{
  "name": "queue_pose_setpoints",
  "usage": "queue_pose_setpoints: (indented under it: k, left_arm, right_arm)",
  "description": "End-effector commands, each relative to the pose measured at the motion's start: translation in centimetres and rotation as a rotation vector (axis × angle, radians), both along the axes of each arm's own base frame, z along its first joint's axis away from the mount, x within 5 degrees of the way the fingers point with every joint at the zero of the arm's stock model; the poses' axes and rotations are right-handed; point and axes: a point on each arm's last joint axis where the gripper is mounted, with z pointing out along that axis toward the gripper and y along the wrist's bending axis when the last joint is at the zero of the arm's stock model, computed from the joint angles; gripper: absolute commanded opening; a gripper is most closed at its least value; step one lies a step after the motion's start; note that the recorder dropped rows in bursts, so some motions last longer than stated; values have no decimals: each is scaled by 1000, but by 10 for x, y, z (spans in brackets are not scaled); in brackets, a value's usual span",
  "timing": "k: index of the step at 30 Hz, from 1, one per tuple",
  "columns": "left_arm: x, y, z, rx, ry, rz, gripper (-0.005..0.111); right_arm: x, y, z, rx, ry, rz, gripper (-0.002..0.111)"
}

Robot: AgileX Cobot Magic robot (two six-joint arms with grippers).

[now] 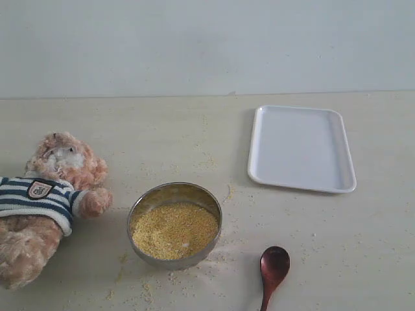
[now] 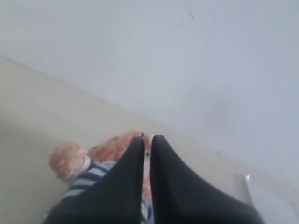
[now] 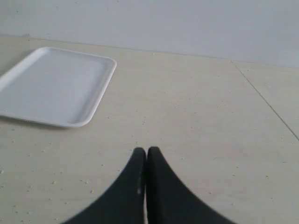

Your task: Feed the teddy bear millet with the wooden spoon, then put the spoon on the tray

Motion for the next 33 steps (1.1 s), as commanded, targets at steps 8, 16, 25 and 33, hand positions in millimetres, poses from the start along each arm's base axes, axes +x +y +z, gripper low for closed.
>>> queue_pose_setpoints:
  k: [8,16,25,33]
  left_arm:
    - [-24,31,72,-97,-653,340,5]
    - [91,-4,110,346,266,-146,5]
    - [162,15,87,347,947,-391,5]
    - [166,56,45,65,976,-447,5]
  right_arm:
    - [0,0,1,-7,-9,-4,0]
    - [0,0,1,-7,-9,-4,0]
    - [0,0,1,-7,-9,-4,0]
    - [0,0,1,-9,-9,-3,0]
